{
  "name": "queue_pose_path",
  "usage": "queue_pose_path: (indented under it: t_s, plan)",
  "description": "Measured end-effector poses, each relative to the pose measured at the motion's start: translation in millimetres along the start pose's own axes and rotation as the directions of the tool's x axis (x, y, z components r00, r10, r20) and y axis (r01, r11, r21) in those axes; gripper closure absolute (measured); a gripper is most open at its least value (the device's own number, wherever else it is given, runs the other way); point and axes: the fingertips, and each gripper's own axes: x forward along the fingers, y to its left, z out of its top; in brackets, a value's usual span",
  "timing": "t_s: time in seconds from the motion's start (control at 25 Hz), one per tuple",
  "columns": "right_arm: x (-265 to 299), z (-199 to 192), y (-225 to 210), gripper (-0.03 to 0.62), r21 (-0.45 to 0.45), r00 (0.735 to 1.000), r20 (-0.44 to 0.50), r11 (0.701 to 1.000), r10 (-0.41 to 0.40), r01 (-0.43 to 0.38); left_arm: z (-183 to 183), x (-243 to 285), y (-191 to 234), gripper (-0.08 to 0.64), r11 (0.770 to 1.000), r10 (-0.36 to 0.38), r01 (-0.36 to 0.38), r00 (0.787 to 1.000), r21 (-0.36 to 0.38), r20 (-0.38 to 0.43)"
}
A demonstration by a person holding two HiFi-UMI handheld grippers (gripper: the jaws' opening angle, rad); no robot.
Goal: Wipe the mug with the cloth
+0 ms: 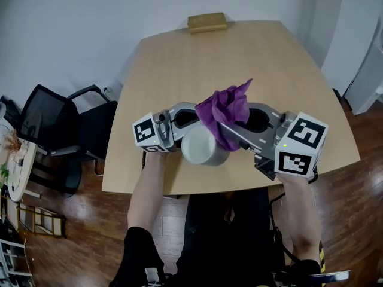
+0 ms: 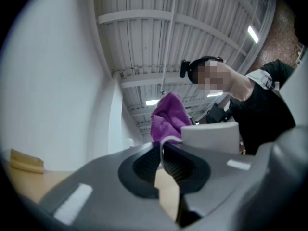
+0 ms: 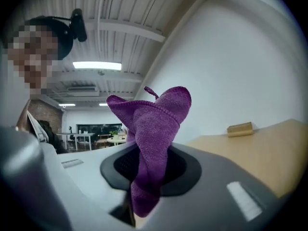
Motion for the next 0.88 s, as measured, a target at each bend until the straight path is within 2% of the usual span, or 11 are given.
queue_pose_path:
  t_s: [0.08, 0.24, 0.44, 0.48, 0.56, 0.64, 0.72, 0.8, 0.88]
  plan:
    - [12.8, -18.1, 2.3, 0.506, -0.019, 0.998, -0.067, 1.0, 0.009, -0.011, 0.0, 2.7, -5.6, 0.514, 1.0, -0.021, 0.021, 1.0, -0.002, 0.002]
    - [13.6, -45.7, -14.3, 0.506, 0.018, 0.996, -0.085, 1.0, -0.001, 0.002, -0.2, 3.4, -5.6, 0.514, 0.999, -0.031, 0.031, 0.999, -0.021, 0.013]
    - [0.5, -101.1, -53.8, 0.506, 0.042, 0.974, -0.194, 0.991, -0.119, 0.13, -2.1, -0.7, 4.7, 0.514, 0.997, 0.024, -0.022, 0.999, -0.07, 0.029]
    - [-5.2, -99.8, -61.4, 0.506, 0.062, 0.972, -0.183, 0.985, -0.15, 0.164, -3.6, -1.4, 8.3, 0.512, 0.996, 0.039, -0.037, 0.999, -0.081, 0.024]
    - [-17.4, -73.9, -65.7, 0.506, 0.104, 0.975, -0.103, 0.973, -0.197, 0.208, -7.7, -3.2, 15.0, 0.512, 0.993, 0.065, -0.064, 0.998, -0.099, 0.006]
    - [-28.2, -30.8, -52.3, 0.506, 0.111, 0.977, 0.017, 0.972, -0.212, 0.209, -11.5, -5.4, 21.2, 0.512, 0.989, 0.096, -0.097, 0.995, -0.114, -0.01]
    - [-31.0, 2.2, -28.9, 0.506, 0.073, 0.976, 0.102, 0.98, -0.19, 0.183, -14.3, -6.7, 28.1, 0.512, 0.983, 0.132, -0.133, 0.991, -0.127, -0.018]
    - [-22.8, 3.7, -14.6, 0.506, 0.036, 0.979, 0.101, 0.984, -0.178, 0.175, -14.8, -6.9, 32.7, 0.512, 0.978, 0.156, -0.157, 0.988, -0.137, -0.014]
    - [-14.5, -16.4, -19.7, 0.506, 0.047, 0.975, 0.071, 0.977, -0.212, 0.209, -14.7, -7.4, 34.1, 0.512, 0.974, 0.169, -0.168, 0.986, -0.15, -0.005]
